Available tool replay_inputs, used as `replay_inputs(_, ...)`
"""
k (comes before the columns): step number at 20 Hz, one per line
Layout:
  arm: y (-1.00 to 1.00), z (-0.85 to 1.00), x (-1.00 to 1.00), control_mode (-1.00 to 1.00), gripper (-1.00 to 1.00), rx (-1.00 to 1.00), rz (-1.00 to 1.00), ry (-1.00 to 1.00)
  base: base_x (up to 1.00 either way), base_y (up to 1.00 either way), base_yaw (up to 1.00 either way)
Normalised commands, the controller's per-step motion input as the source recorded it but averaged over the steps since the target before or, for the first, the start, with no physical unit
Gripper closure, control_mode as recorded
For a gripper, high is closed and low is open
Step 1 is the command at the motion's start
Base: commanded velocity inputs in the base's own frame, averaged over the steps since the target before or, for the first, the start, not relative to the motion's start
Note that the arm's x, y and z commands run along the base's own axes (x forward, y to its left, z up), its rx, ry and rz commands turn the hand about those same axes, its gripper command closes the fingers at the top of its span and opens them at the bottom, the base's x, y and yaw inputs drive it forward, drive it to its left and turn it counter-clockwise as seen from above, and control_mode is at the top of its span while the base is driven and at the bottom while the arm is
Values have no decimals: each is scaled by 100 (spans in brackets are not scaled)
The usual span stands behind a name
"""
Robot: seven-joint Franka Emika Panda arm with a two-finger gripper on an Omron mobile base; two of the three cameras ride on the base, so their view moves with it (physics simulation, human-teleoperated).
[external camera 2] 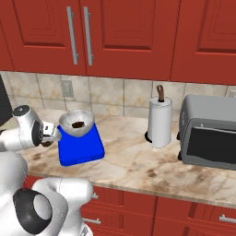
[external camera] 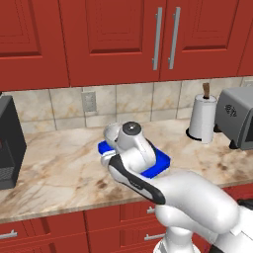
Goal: Place the bowl with cake and the cupcake onto the tray.
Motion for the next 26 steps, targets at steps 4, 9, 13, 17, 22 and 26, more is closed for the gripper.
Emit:
replay_inputs(4, -60, 7, -23, -100, 100, 6, -9, 0, 0, 0, 0)
replay_inputs(9, -54, 1, -11, -100, 100, 4, -7, 0, 0, 0, 0)
replay_inputs(13, -46, 0, 0, -100, 100, 1, -5, 0, 0, 0, 0)
replay_inputs(17, -29, 0, 4, -100, 100, 0, -2, 0, 0, 0, 0)
replay_inputs(22, -20, 0, 13, -100, 100, 0, 0, 0, 0, 0, 0)
replay_inputs(26, -8, -1, 12, -100, 100, 0, 0, 1, 0, 0, 0)
